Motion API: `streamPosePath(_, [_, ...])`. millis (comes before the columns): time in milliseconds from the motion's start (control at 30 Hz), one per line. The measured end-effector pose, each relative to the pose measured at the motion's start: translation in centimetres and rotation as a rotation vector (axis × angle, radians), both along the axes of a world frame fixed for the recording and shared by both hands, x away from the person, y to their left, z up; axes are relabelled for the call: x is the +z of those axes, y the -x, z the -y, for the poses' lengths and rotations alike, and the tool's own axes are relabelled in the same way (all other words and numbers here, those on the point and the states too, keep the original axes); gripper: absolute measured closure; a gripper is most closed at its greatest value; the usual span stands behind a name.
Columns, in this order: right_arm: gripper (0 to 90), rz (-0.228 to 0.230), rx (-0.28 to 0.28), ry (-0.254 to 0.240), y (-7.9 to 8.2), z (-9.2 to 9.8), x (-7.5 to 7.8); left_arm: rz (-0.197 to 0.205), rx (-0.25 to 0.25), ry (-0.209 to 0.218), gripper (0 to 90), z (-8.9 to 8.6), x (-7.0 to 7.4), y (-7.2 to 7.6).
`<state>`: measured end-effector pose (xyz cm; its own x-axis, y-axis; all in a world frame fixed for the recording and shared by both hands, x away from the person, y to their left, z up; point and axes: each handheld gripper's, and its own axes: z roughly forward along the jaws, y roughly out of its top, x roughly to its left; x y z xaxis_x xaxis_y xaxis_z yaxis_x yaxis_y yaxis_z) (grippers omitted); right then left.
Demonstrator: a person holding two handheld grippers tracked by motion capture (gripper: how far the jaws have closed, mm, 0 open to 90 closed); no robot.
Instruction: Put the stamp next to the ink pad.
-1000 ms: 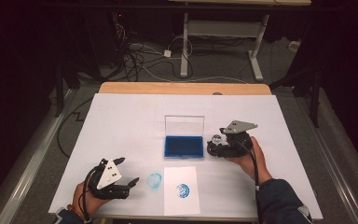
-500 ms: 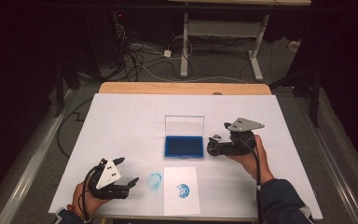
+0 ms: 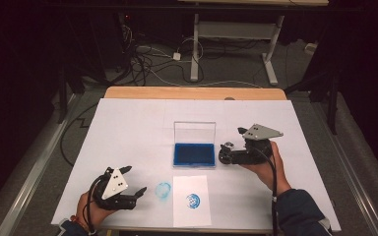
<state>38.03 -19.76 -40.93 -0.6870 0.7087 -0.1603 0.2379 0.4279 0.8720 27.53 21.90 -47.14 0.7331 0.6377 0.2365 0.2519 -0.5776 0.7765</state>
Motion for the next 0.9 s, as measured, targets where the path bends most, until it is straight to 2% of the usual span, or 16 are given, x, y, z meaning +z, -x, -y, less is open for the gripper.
streamPosePath(233, [15.3,0.015,0.02,0.001,0.7,-0.2,0.4,-0.002,-0.003,-0.002,17.8,0.0,0.0,0.0])
streamPosePath(767, [15.8,0.085,0.061,0.011,2.9,-0.1,1.7,-0.005,-0.005,-0.001,17.8,0.0,0.0,0.0])
streamPosePath(900, [15.6,0.097,0.068,0.037,3.4,-0.3,2.0,-0.005,-0.007,0.0,17.8,0.1,0.0,0.0])
